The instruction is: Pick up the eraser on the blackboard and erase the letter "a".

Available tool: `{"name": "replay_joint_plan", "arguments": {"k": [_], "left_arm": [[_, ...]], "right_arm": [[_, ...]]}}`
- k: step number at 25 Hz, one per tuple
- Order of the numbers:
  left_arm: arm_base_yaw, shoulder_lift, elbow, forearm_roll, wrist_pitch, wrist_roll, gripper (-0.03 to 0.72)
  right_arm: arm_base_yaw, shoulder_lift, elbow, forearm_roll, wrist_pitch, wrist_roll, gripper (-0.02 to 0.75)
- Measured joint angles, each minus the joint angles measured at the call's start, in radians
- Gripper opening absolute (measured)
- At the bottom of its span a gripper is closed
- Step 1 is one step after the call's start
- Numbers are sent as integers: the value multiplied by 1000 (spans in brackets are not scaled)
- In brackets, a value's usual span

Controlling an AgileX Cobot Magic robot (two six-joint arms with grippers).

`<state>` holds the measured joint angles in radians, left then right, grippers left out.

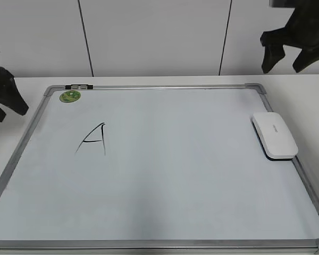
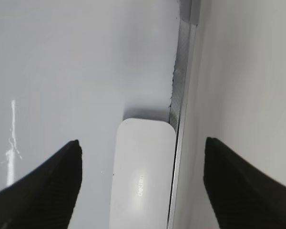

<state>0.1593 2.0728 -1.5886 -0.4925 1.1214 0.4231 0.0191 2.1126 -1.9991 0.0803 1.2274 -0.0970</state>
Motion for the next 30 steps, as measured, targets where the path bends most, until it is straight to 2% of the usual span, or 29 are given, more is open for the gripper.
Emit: {"name": "replay_joint_plan", "arguments": {"k": [5,11,17,22,30], "left_arm": [[0,-97,-9,-4,80,-43,525],[0,-252,-9,8,92,-111,522],[-25,-507,12,131,103,-164,498],[-48,-744,135,167,119,-187,494],[-48,-1115,455,183,131,-226,493]], "right_arm": [[0,-136,5,13,7,0,589],[0,-366,129,15,16,0,589],[0,-573,255,15,22,0,589],[0,-740,355,15,27,-2,589],[0,-1012,555,20,31,8,589]]}}
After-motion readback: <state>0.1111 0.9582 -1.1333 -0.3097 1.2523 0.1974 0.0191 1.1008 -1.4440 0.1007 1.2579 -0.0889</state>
